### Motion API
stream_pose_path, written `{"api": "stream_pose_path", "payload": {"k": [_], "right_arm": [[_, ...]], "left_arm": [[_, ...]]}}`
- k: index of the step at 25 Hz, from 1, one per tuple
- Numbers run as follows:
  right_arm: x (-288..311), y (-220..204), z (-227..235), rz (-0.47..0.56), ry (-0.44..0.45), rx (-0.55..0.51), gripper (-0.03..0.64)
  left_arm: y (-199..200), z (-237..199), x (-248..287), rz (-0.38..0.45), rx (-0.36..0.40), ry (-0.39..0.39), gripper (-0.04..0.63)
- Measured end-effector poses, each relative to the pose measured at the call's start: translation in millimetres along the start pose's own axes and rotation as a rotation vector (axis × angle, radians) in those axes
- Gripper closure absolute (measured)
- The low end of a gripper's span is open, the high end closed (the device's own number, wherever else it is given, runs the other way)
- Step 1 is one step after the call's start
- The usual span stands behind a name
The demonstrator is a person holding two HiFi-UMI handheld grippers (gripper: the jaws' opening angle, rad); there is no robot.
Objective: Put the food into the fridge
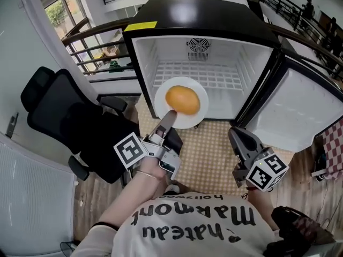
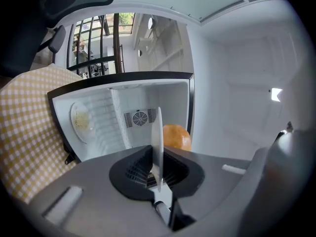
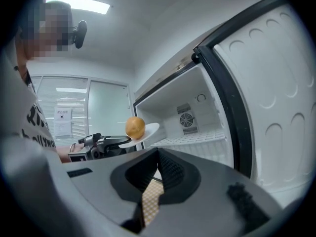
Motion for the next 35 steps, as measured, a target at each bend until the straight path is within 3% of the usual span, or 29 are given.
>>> {"api": "stream_pose_path", "payload": {"k": [7, 14, 24, 35], "right_arm": [[35.5, 7.6, -4.2, 0.011, -0.064, 0.013, 0.601], [50.4, 5.8, 1.0, -0.011, -0.133, 0.019, 0.601], [54.4, 5.5, 3.4, -0.043, -0.193, 0.023, 0.601], [56.7, 9.3, 5.8, -0.073, -0.219, 0.02, 0.601]], "left_arm": [[39.7, -24.9, 28.3, -0.035, -0.054, 0.026, 0.584], [55.4, -57.3, 50.5, -0.052, -0.112, 0.073, 0.584], [71.9, -76.9, 60.5, 0.033, -0.099, 0.119, 0.584], [75.5, -89.3, 75.1, 0.031, -0.098, 0.159, 0.584]]}}
Point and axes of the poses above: the fingertips, and each gripper's own axes: x forward along the fingers, z to its right, y out of its top, the point moved 8 cm from there along -x, backward along the fingers, and after that the axes turned 5 degrees about -y, right-handed, at the moved point
